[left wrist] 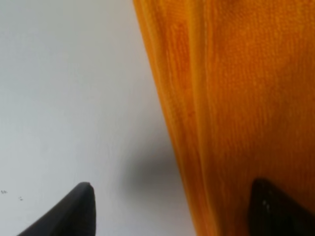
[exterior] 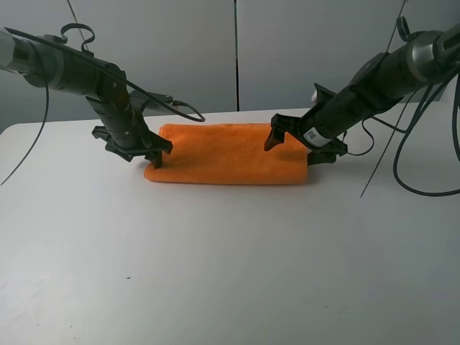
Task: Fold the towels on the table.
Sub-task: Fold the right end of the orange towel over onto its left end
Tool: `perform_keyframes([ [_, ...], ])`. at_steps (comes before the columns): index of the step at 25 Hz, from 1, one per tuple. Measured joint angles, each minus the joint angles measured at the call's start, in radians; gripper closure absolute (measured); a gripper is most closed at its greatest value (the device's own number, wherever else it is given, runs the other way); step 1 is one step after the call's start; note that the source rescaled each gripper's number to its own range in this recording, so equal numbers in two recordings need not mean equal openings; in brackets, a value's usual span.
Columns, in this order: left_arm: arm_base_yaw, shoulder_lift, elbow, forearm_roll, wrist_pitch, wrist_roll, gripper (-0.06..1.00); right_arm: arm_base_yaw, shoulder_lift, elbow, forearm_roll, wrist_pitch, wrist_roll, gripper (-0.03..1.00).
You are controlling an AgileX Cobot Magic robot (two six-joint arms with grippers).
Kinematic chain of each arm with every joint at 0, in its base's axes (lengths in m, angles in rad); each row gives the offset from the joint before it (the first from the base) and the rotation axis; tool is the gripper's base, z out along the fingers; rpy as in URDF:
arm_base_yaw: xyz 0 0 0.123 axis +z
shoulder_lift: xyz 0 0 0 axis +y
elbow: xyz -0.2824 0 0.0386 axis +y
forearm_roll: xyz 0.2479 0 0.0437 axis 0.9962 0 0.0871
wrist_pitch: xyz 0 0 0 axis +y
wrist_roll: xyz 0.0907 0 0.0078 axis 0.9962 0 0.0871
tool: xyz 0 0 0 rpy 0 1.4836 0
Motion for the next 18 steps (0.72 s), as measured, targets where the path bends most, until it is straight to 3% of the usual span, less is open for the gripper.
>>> perform_keyframes([
  [6, 0.0, 0.0, 0.0, -0.002, -0.002, 0.0, 0.12, 0.0, 0.018, -0.001, 0.202, 0.0, -0.154, -0.03],
  [18, 0.0, 0.0, 0.0, -0.005, -0.002, 0.0, 0.12, 0.021, 0.034, -0.019, 0.262, 0.02, -0.232, -0.03],
])
